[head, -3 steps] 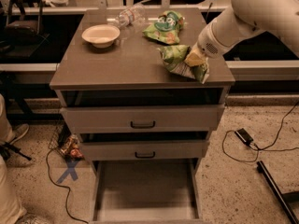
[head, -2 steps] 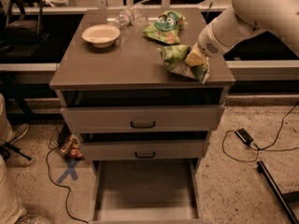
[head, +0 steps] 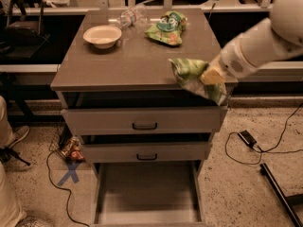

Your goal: Place green jalapeno chip bag into bottom drawer

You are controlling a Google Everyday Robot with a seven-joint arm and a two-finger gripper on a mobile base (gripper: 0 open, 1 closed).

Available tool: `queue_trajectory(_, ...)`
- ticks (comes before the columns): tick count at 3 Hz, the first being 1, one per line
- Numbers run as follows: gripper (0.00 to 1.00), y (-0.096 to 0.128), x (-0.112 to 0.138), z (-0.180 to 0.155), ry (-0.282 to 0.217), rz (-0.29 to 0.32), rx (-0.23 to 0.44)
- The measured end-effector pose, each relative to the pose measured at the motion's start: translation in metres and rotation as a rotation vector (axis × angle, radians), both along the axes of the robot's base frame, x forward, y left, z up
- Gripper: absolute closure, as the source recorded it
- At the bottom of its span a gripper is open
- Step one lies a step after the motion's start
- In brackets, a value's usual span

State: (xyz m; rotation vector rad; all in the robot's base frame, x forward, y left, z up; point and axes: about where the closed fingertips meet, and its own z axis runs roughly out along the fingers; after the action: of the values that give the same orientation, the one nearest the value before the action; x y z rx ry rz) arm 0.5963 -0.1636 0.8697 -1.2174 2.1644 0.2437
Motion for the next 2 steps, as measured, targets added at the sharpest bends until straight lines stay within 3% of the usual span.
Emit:
queue_trajectory(1,1.0,-0.014,-0.062,-0.026,0.058,-0.088,0.139)
queue_trajectory(2,1.0,-0.018,-0.099,-0.08,0.104,-0.168,0.322)
